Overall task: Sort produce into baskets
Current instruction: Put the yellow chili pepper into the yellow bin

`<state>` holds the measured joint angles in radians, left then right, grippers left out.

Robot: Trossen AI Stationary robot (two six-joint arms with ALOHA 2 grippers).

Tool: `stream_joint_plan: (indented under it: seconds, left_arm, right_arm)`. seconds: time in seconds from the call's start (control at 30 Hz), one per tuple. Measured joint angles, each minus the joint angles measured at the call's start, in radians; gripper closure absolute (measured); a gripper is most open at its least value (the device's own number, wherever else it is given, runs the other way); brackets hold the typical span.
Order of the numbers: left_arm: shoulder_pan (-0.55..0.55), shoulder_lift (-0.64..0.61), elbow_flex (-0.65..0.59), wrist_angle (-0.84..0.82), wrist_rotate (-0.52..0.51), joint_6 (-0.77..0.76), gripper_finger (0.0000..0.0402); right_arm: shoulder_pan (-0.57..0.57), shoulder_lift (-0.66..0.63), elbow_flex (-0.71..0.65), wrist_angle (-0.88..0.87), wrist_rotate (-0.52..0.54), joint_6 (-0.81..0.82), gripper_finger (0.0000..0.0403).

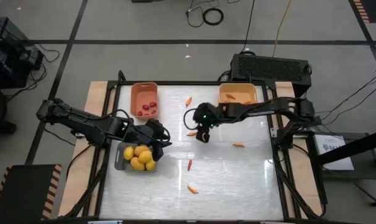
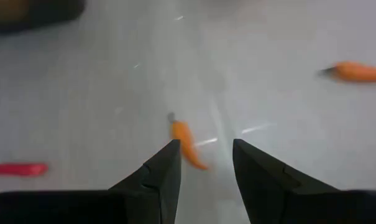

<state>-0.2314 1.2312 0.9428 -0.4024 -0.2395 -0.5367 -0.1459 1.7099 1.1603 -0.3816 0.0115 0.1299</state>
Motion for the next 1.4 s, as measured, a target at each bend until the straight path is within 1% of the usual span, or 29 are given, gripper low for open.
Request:
stream_joint_plan:
  seconds: [0.1,0.23,0.37,0.47,0.53,0.6,0.7,0.8,0.87,0.97,1.23,1.3,1.4]
  left_arm:
    - [0.000,0.000,0.000,0.000,0.001,-0.005,0.0267]
    - [0.000,0.000,0.000,0.000,0.006,-0.015,0.0267]
    - [0.000,0.000,0.000,0.005,0.008,-0.034,0.0267]
    - [0.000,0.000,0.000,0.007,0.008,-0.059,0.0267]
    - [0.000,0.000,0.000,0.007,0.008,-0.061,0.0267]
    - [-0.005,0.000,0.000,0.007,0.008,-0.075,0.0267]
    - [-0.008,0.000,0.000,0.006,0.007,-0.086,0.0267]
    - [-0.015,0.000,0.000,0.005,0.007,-0.087,0.0267]
    - [-0.020,0.000,0.000,0.004,0.006,-0.087,0.0267]
    - [-0.027,0.000,0.000,0.004,0.005,-0.087,0.0267]
    - [-0.033,0.000,0.000,0.004,0.003,-0.087,0.0267]
    - [-0.033,0.000,0.000,0.003,0.002,-0.087,0.0267]
    - [-0.033,0.000,0.000,0.002,0.002,-0.087,0.0267]
  right_arm:
    - [-0.002,0.060,0.002,0.027,-0.055,-0.023,0.0265]
    - [-0.003,0.118,0.032,0.033,-0.065,-0.095,0.0260]
    - [-0.003,0.172,0.072,0.038,-0.081,-0.138,0.0241]
    - [-0.003,0.222,0.099,0.034,-0.176,-0.152,0.0225]
    - [-0.002,0.256,0.117,0.036,-0.196,-0.158,0.0217]
    - [0.003,0.282,0.124,0.034,-0.187,-0.175,0.0213]
    - [0.005,0.315,0.125,0.041,-0.114,-0.186,0.0211]
    - [0.005,0.324,0.127,0.035,-0.094,-0.186,0.0216]
    - [0.006,0.327,0.129,0.030,-0.095,-0.185,0.0225]
    - [0.006,0.328,0.129,0.013,-0.091,-0.174,0.0255]
    - [0.006,0.308,0.126,-0.040,-0.091,-0.146,0.0381]
    - [0.006,0.306,0.131,-0.052,-0.090,-0.127,0.0394]
    - [-0.002,0.283,0.148,-0.115,-0.088,-0.097,0.0390]
